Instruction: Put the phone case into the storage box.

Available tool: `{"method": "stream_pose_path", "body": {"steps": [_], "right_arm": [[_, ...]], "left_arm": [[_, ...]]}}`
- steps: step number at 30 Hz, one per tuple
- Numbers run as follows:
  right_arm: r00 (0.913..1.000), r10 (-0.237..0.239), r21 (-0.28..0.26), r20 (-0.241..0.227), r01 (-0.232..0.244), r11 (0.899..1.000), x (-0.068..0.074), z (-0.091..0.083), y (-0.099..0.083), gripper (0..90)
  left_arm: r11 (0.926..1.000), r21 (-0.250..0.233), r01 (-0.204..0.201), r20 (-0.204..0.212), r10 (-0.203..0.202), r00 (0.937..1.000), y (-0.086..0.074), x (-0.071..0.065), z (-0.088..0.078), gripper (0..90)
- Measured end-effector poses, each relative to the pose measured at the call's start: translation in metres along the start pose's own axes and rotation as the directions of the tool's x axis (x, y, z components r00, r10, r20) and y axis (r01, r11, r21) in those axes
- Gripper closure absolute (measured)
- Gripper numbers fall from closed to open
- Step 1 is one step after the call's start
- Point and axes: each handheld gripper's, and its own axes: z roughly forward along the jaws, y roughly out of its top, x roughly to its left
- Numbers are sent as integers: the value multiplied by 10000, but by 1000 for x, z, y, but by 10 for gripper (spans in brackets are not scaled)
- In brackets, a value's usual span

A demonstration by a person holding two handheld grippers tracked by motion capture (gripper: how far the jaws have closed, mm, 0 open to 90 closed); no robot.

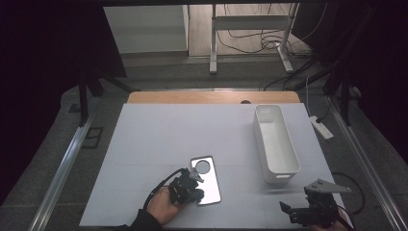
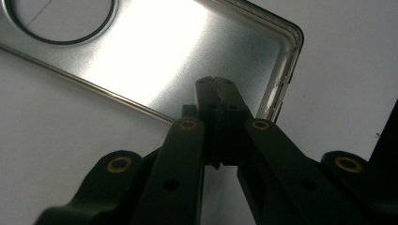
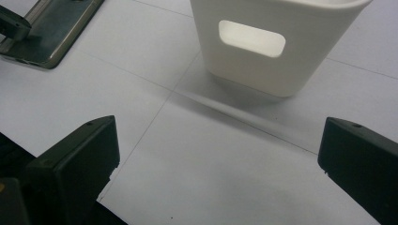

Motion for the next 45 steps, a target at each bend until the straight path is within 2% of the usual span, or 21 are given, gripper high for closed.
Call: {"method": "stream_pose_path", "body": {"steps": [21,27,33,45], "right_arm": [[10000,10,21,1,-10,10000,0,0,0,0],[10000,21,17,-2,-21,10000,0,0,0,0],[10000,24,20,-13,-24,10000,0,0,0,0],[10000,37,45,16,-37,10000,0,0,0,0]], "left_arm": [[9990,147,432,-237,-428,9988,-17,26,-13,893],[9972,102,734,-376,-730,9966,-21,36,-17,893],[9962,70,873,-471,-869,9951,-23,41,-18,893],[9964,73,847,-734,-840,9938,-24,46,-20,893]]}}
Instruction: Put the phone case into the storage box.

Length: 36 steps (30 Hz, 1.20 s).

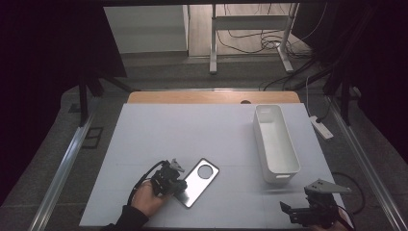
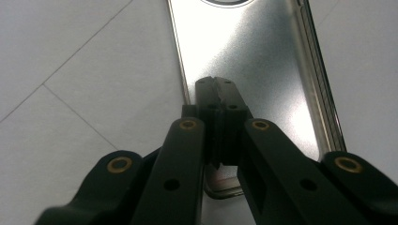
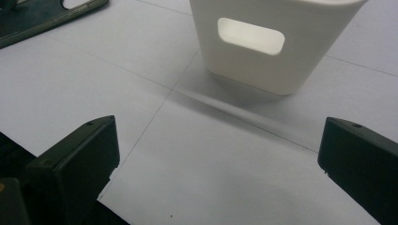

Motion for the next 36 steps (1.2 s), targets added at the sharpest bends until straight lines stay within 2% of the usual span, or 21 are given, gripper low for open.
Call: {"method": "stream_pose_path", "body": {"steps": [18,23,28,36], "right_arm": [[10000,25,29,33,-25,10000,0,0,0,0],[10000,21,37,27,-21,10000,0,0,0,0],[10000,25,49,25,-25,10000,0,0,0,0],[10000,3,92,-6,-2,10000,0,1,1,0]], "left_arm": [[10000,-56,-75,-116,75,9999,0,0,-2,892],[9994,-321,-141,-68,139,9999,2,-3,-9,892],[9982,-603,-36,-87,30,10000,2,-1,-21,889],[9972,-743,18,-138,-28,9999,1,-1,-31,838]]}}
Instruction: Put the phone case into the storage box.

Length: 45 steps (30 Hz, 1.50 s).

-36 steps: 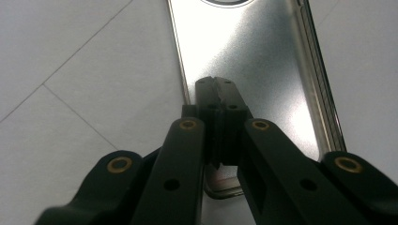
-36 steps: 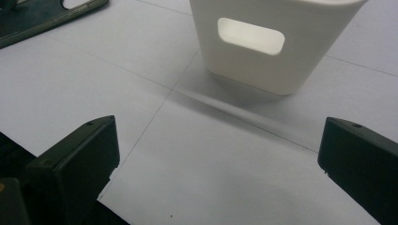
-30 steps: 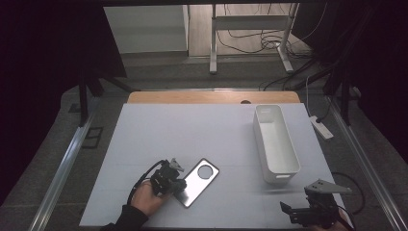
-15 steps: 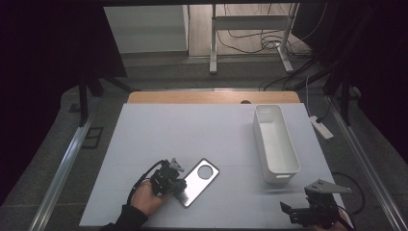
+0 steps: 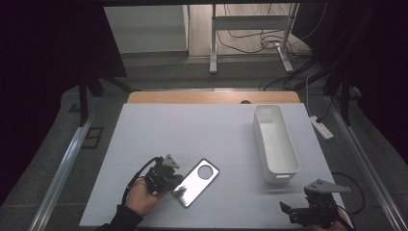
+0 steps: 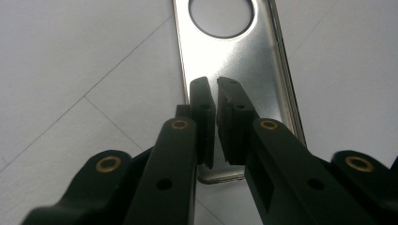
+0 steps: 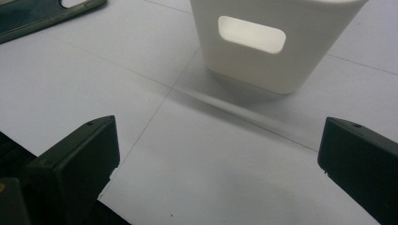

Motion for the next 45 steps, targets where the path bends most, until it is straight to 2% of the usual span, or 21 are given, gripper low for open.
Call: {"method": "stream_pose_path", "body": {"steps": [5,8,10,13,16,17,19,23,28,33,45], "right_arm": [[10000,-28,8,-7,28,10000,0,1,0,0],[10000,-42,0,-14,42,10000,0,1,1,0],[10000,-53,6,-14,53,10000,0,1,1,0],[10000,-64,22,-19,64,10000,0,1,1,0],[10000,-65,23,-23,65,10000,0,2,1,0],[10000,-65,23,-23,65,10000,0,2,1,0],[10000,-65,23,-23,65,10000,0,2,1,0],[10000,-74,26,-20,74,10000,0,2,1,0],[10000,-70,31,-22,70,10000,0,2,1,0],[10000,-76,42,-33,76,10000,0,2,1,0],[10000,-70,44,-58,70,10000,0,2,1,0]], "left_arm": [[9999,-106,65,-98,-66,9999,0,1,-6,776],[9996,-155,219,-237,-223,9995,0,3,-8,649],[9993,-160,328,-261,-332,9991,0,5,-8,503],[9988,-181,446,-290,-451,9986,1,8,-10,369],[9983,-248,533,-336,-541,9980,1,9,-11,246],[9975,-278,645,-356,-655,9972,1,10,-12,246],[9972,-260,698,-382,-708,9968,2,11,-13,102],[9981,-96,613,-309,-616,9976,2,13,-12,4],[9977,-165,656,-222,-660,9976,3,14,-14,0],[9989,-26,470,-359,-470,9982,2,13,-10,0],[9986,527,60,-679,-24,9977,-2,10,20,0]]}}
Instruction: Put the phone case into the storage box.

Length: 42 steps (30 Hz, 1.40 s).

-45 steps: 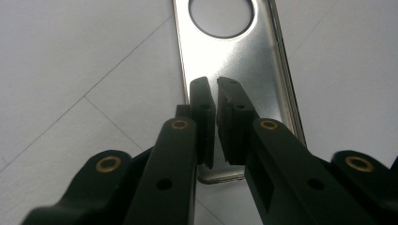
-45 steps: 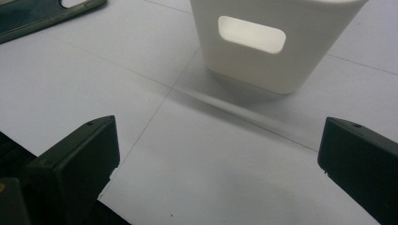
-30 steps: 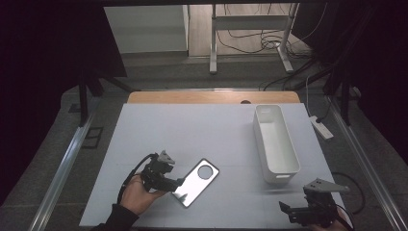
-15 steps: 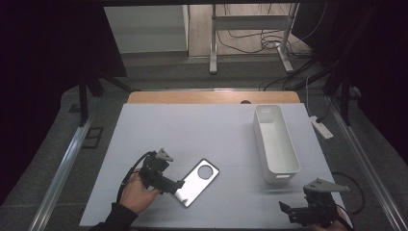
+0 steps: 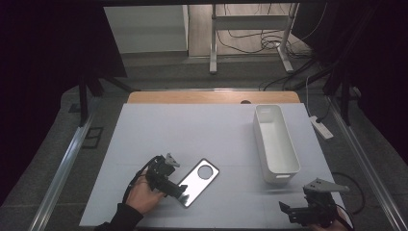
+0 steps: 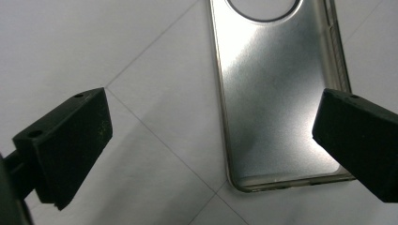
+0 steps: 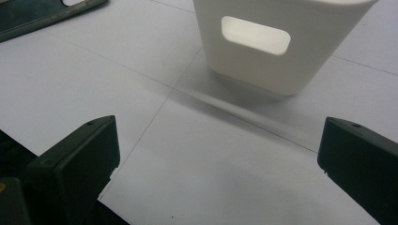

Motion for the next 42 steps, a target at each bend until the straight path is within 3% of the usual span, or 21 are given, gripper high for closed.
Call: {"method": "stream_pose_path", "body": {"steps": [14,23,26,30,31,35,38,39,42], "right_arm": [[10000,-16,10,-21,16,10000,0,0,0,0],[10000,-9,24,-27,9,10000,0,0,0,0],[10000,-18,53,-17,18,10000,0,0,0,0],[10000,-25,79,-12,26,10000,0,0,0,0],[10000,-25,79,-12,26,10000,0,0,0,0],[10000,0,83,-24,0,10000,0,1,0,0],[10000,5,87,-22,-5,10000,0,1,0,0],[10000,6,86,-20,-6,10000,0,1,0,0],[10000,4,96,-16,-4,10000,0,1,0,0]], "left_arm": [[9980,638,39,118,-46,9999,-5,0,23,0],[9975,701,-6,87,0,10000,-3,-3,21,7],[9983,573,-68,200,57,9998,-3,-5,17,162],[9987,517,25,203,-36,9998,-3,-3,14,313],[9986,523,55,220,-67,9997,-3,-3,13,313],[9988,454,165,342,-180,9993,-3,-1,10,521],[9987,442,241,371,-258,9990,-3,-1,9,611],[9987,435,256,450,-276,9986,-3,0,9,611],[9987,406,309,791,-340,9963,-4,0,9,736]]}}
